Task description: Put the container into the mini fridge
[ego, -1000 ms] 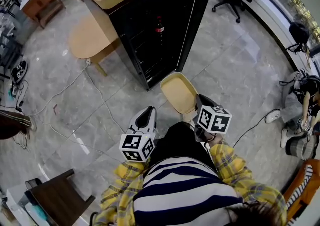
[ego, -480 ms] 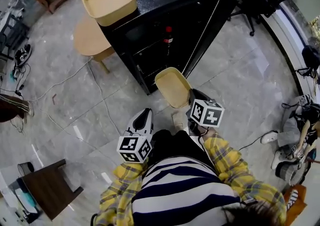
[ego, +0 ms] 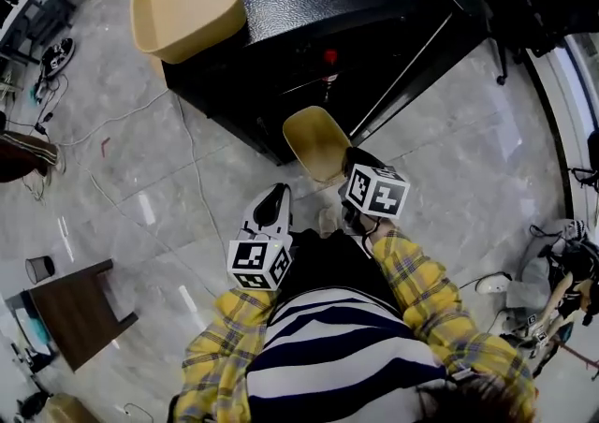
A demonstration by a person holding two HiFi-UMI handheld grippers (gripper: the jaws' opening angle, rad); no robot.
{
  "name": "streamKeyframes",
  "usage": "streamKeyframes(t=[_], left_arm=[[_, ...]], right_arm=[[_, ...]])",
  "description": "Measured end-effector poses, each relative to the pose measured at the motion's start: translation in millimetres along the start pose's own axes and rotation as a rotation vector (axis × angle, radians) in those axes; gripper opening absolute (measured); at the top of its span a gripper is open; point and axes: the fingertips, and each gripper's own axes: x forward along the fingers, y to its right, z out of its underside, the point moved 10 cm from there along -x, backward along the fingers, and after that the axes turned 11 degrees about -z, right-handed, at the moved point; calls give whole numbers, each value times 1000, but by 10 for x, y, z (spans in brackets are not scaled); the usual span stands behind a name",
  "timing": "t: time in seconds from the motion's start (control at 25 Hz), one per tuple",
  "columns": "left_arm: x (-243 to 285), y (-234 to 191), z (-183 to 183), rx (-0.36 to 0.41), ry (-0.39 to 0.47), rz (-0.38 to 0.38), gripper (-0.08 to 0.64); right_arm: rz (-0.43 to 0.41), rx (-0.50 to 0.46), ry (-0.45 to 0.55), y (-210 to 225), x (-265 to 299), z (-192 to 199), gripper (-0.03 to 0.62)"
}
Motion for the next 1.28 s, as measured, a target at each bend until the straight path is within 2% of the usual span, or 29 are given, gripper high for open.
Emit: streamKeyframes(t=[0.32, 0.64, 0.8, 1.28], left_arm=[[293, 108, 89, -20, 34, -122, 38], [471, 131, 188, 6, 69, -191, 38], [587, 130, 255, 21, 68, -199, 38], [811, 66, 251, 52, 60, -189, 38]], right_arm=[[-51, -28, -42, 123, 429, -168, 44], [-55, -58, -25, 185, 756, -309, 44], [-57, -96, 4, 182, 891, -383, 44], [-68, -108, 42, 69, 1203, -429, 44]])
